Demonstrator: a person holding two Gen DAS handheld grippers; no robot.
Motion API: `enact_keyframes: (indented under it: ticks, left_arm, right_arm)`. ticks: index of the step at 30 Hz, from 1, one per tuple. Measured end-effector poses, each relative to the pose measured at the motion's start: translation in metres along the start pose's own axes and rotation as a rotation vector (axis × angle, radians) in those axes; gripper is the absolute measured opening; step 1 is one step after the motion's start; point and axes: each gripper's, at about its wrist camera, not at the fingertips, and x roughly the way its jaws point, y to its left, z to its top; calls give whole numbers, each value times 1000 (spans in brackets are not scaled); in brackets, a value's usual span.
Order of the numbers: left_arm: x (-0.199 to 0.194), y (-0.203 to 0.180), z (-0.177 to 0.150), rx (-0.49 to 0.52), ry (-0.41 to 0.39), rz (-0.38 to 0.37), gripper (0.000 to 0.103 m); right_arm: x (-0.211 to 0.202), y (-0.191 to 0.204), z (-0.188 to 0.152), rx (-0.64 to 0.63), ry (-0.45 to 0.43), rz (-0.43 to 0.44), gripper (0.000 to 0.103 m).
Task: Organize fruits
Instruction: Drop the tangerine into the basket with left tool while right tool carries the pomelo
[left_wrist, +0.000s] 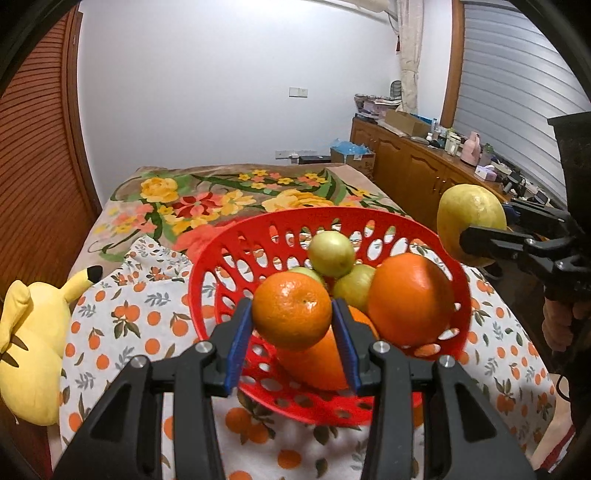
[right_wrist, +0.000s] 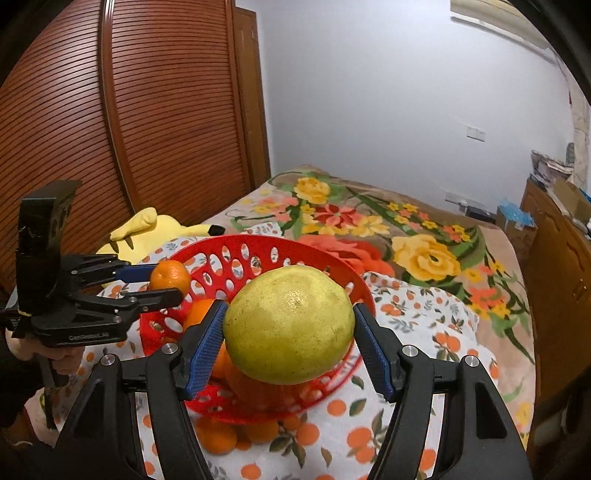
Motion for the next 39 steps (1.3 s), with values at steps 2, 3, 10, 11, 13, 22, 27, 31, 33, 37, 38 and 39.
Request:
enact_keyframes:
  ticks: [2,3,10,11,13,22,27,31,33,37,38,39]
  left_arm:
    - [5,3,2,-3,7,6,43]
    - [7,4,2,-2,9,8,43]
    - [11,8,7,4,7,27,55]
    - [11,10,7,1,7,31,56]
    - [11,11,8,-1,3,39,59]
    - [5,28,9,-27,-7,54,62]
    - [0,42,8,-39,-13,84,64]
    - [-3,51,4,-45,-19,99,72]
    - [-3,54,3,-48,-17,103,72]
    - [-4,60,-1,-63,-18,104,72]
    - [-4,61,-2,-65,-18,104,72]
    - [-4,63,-3,-68,-19,103,72]
  right_arm:
    - [6,2,3,-4,3,7,70]
    - [9,2,4,-4,3,8,70]
    - [26,6,11,-14,11,25,70]
    - [29,7,12,-15,13,27,70]
    - [32,8,13,-17,15,28,70]
    - [52,13,21,-33,40,30,70]
    - [63,19,27,-40,59,40,70]
    - [74,22,30,-40,78,49,70]
    - [80,24,32,-41,92,48,70]
    - [90,28,33,-41,117,47,70]
    - [93,29,33,-40,124,47,70]
    - [95,30,34,-39,130,49,70]
